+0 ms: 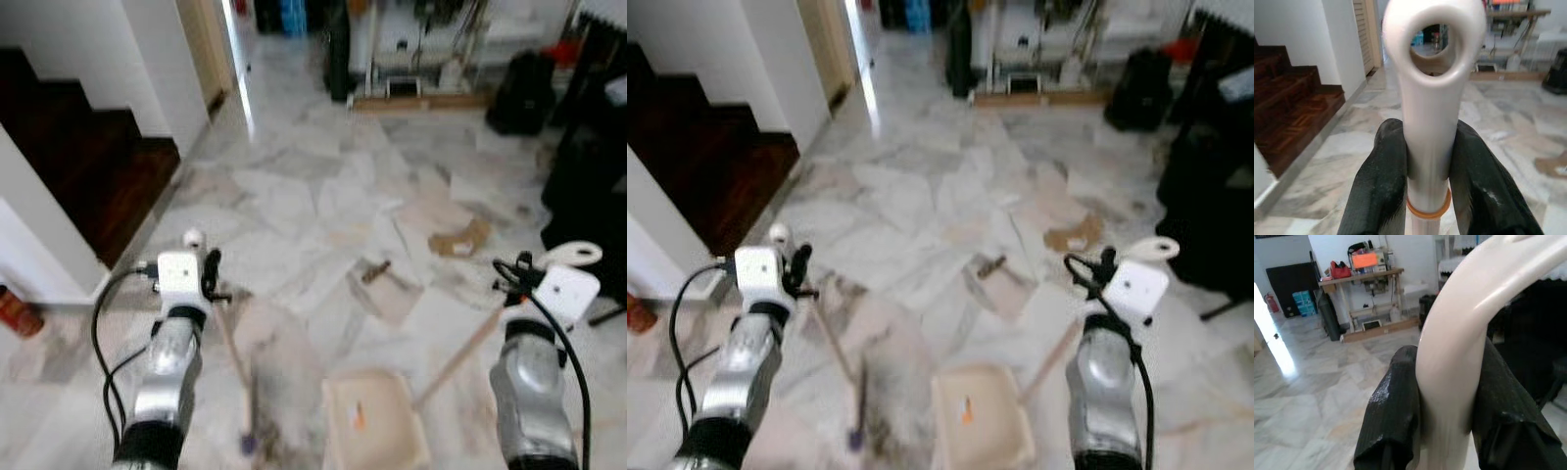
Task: Sweep floor
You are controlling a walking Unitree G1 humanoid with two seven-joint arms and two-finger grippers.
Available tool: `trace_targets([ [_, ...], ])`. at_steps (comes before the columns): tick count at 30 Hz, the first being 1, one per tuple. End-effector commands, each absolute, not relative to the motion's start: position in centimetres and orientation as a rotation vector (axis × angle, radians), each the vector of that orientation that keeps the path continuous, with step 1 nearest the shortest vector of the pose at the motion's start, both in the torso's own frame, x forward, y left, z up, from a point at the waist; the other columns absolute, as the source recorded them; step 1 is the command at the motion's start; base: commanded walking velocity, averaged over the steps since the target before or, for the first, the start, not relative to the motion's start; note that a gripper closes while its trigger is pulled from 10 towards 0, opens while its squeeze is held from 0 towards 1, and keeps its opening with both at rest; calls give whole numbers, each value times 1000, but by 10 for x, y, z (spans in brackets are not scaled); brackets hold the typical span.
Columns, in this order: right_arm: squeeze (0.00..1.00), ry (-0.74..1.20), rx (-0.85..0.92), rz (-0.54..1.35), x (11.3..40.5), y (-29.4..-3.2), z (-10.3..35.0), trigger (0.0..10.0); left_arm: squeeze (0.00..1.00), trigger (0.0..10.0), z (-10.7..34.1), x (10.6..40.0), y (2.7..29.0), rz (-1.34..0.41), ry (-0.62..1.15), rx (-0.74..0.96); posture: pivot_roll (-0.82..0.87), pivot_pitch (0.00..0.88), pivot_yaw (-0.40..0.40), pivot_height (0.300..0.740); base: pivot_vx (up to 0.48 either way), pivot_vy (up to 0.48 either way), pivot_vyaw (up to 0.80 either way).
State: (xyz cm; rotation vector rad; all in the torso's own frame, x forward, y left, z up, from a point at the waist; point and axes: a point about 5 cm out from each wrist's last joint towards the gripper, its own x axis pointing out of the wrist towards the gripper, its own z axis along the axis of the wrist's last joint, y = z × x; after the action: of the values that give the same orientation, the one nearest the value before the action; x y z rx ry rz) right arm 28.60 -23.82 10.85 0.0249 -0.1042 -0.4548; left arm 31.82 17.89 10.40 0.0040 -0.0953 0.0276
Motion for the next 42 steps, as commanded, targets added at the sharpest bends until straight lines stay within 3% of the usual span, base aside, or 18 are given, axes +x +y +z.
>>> trace_targets([
  [1,0,-159,49,-421,293,-228,122,10000,0,10000,114,320,187,49,-132,32,-55,0,34,740,375,0,0],
  [42,0,-181,86,-394,297,-220,125,10000,0,10000,115,322,180,18,-136,29,-63,0,43,740,442,0,0],
])
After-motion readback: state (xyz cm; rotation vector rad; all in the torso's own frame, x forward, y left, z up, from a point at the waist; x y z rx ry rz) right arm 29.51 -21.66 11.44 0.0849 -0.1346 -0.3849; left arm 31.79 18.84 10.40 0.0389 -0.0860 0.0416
